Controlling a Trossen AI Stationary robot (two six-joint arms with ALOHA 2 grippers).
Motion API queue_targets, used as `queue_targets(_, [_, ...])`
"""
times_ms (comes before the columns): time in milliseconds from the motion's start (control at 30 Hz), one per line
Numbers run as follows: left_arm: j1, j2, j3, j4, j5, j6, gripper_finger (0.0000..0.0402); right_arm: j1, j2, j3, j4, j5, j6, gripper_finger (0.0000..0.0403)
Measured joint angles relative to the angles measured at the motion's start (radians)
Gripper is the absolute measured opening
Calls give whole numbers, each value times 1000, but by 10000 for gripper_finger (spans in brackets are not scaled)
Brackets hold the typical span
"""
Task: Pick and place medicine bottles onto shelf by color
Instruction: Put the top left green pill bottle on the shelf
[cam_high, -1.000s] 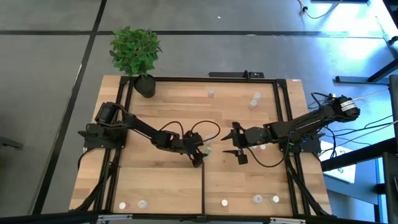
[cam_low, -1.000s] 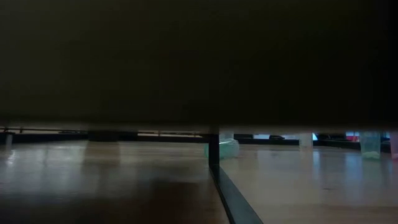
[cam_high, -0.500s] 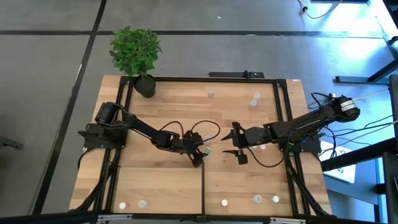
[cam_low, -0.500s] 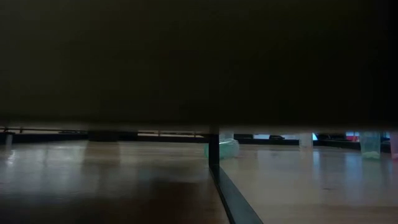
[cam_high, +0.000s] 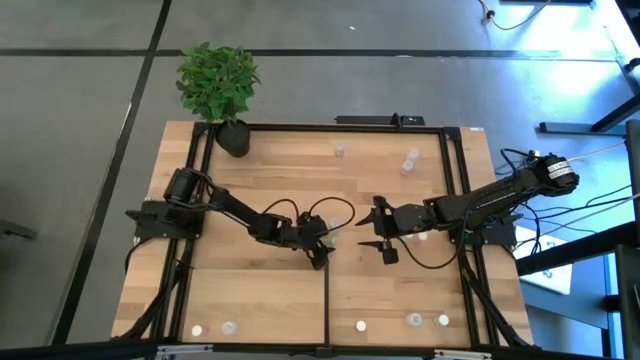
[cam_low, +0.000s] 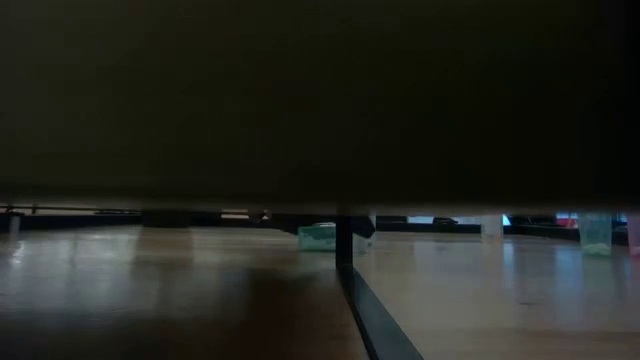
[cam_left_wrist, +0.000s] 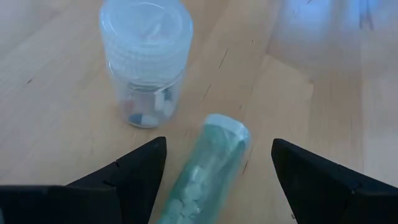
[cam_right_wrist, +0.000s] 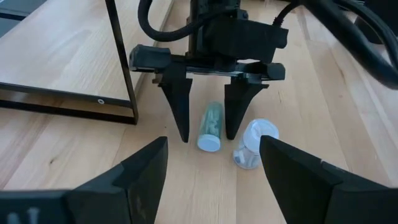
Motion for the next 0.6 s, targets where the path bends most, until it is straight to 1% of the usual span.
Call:
queue_targets(67, [0, 0, 0, -1, -2, 6, 289, 0, 0, 0, 1, 0, 0, 257])
queue_targets(233, [-5, 2, 0, -8, -8, 122, 289, 0, 0, 0, 3, 0, 0, 257])
queue_targets(600, [-9, 1, 1, -4, -12, 303, 289, 0, 0, 0, 4, 0, 28, 257])
